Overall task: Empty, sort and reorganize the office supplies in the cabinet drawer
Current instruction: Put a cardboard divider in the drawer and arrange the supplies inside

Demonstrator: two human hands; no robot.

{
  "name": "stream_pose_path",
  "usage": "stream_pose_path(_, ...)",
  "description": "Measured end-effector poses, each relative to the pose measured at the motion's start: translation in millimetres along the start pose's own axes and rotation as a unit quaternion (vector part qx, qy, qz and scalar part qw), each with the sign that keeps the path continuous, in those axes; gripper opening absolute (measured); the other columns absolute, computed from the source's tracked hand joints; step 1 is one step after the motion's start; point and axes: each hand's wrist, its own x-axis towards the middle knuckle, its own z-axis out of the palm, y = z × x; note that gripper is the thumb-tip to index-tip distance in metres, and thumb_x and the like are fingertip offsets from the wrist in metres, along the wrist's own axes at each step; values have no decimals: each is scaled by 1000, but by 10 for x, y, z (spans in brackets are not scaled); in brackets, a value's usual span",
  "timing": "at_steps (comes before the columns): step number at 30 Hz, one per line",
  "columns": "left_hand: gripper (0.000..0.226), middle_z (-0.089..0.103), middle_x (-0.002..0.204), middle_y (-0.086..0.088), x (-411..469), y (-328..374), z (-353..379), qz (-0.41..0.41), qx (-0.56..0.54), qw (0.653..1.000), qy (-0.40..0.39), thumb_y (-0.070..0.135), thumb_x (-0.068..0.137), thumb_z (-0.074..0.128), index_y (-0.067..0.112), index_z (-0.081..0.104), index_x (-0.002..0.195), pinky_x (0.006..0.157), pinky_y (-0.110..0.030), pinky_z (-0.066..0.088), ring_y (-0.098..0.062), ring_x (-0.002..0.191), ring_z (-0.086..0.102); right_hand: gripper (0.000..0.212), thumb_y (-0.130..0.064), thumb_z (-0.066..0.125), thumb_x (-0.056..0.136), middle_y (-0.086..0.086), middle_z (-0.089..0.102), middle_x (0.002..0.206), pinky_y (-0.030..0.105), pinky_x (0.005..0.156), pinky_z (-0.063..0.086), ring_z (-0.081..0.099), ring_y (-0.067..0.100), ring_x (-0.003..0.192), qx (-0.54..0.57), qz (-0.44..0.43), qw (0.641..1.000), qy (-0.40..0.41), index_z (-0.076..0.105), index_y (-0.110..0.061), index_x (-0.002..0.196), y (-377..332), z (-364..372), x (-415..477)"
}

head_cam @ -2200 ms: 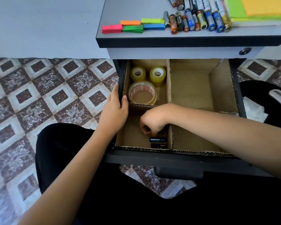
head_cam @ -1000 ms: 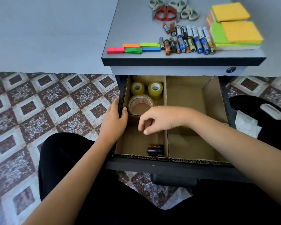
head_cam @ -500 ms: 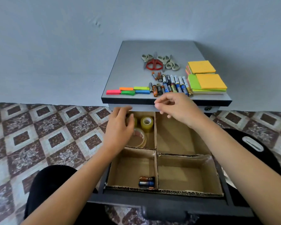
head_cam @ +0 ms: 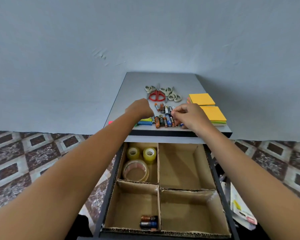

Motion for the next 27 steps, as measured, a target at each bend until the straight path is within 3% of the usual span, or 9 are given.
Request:
stream_pose_path(5,38,55,121,-15,57,110,-9,4,6,999,-40,20,89,60,-3,52,119,90,-32,44,-27,113,53,15,-20,57,93,11,69,86,39,71,56,67,21,79,-3,13,1000,6,68,-9,91,2,-9,59)
stream_pose_path(10,40,56,122,-17,105,121,14,-26,-31,998,-57,19,87,62,-3,52,119,91,-31,45,-28,113,54,13,-20,57,93,8,70,84,39,74,57,69,22,83,-19,6,1000,2,67,-14,86,10,10,108)
stream_pose_path(13,39,57,121,-18,130,115,9,-36,-62,996,-62,19,87,62,-4,54,117,90,-30,46,-25,104,55,16,-17,55,92,12,71,86,34,66,56,69,26,80,-27,5,1000,-1,69,-11,85,-19,24,186)
stream_pose_path(15,29,58,110,-14,138,116,-15,-42,-102,992,-66,17,87,61,-3,58,107,84,-28,45,-22,94,52,20,-15,55,92,15,70,87,26,61,50,68,26,79,-50,-3,999,4,69,-5,83,-61,42,282)
stream_pose_path(18,17,51,79,-4,120,99,-102,-52,-178,981,-55,15,87,59,5,52,76,58,-19,39,-14,65,45,25,-11,53,90,22,70,92,23,57,47,60,22,62,-103,-23,994,14,70,7,85,-146,93,516)
stream_pose_path(20,16,42,70,-2,103,51,-170,-61,-220,973,-37,17,86,59,4,52,81,46,-18,28,-12,55,33,23,-10,55,88,23,69,94,27,61,47,61,21,65,-138,-26,990,3,70,7,83,-184,159,712)
stream_pose_path(22,19,41,70,-4,94,-19,-241,-76,-257,963,-28,20,85,60,3,54,80,46,-19,24,-13,54,29,22,-12,58,85,20,70,96,34,83,50,65,26,88,-174,-20,984,-12,71,4,92,-186,247,922)
stream_pose_path(24,22,44,72,-5,83,-106,-300,-91,-296,951,-28,20,84,61,5,54,70,49,-21,23,-13,56,28,22,-17,63,84,13,70,96,37,96,48,63,25,95,-210,-17,977,-35,70,0,97,-181,332,1081)
stream_pose_path(27,16,54,78,-4,68,-215,-359,-110,-340,933,-35,18,86,59,5,57,76,48,-21,25,-12,56,29,24,-25,68,83,7,62,89,32,85,48,60,22,91,-276,-17,959,-69,59,-3,83,-189,419,1191)
